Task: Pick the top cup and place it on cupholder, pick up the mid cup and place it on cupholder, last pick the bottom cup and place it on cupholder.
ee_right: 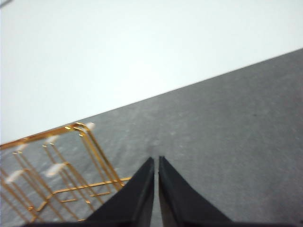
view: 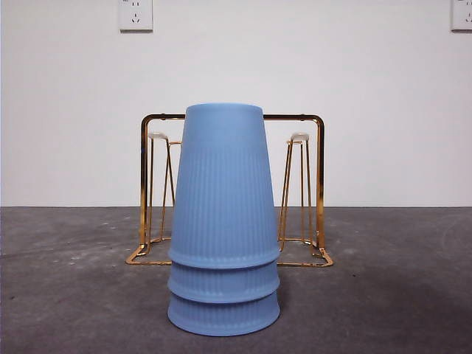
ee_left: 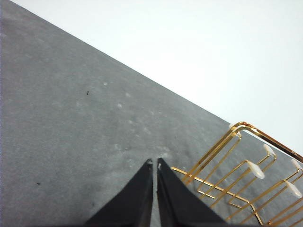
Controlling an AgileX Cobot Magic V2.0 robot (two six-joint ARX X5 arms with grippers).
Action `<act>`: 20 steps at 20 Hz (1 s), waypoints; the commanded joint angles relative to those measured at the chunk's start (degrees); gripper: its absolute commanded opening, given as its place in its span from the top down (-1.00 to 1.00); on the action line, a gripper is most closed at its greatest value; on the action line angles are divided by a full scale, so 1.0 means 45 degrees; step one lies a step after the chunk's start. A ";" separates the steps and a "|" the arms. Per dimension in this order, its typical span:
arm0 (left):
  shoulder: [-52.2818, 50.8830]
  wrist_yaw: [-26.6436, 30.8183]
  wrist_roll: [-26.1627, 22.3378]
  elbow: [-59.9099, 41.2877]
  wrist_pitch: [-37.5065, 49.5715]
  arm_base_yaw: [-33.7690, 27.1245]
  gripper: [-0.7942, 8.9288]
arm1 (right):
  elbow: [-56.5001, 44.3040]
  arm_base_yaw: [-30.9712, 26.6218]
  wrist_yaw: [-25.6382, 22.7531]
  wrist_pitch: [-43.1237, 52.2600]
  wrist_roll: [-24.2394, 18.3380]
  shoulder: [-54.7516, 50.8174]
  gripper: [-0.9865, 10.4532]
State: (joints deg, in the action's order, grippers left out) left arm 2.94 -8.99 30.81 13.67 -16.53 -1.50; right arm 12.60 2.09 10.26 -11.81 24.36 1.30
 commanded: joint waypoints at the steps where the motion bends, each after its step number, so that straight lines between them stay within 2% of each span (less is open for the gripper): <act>1: 0.0495 -0.0151 -0.0369 0.0865 -0.0427 -0.0005 0.82 | 0.0879 -0.0005 0.0209 -0.0141 0.0092 0.0529 0.81; 5: 0.1506 -0.1001 -0.0763 0.1943 -0.0690 0.0000 0.82 | 0.2176 -0.0005 0.0962 -0.0641 -0.0437 0.1710 0.81; 16: 0.5061 -0.3963 -0.4376 0.5629 -0.3614 0.0107 0.82 | 0.6771 0.0053 0.3570 -0.5027 -0.4483 0.6280 0.81; 20: 0.5872 -0.4741 -0.5357 0.6591 -0.4464 0.0505 0.82 | 0.8009 0.0505 0.3871 -0.6397 -0.5382 0.7495 0.81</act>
State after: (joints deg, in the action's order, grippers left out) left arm 28.93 -29.50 10.61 42.11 -36.60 0.58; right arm 47.22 3.86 27.29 -39.94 3.97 34.09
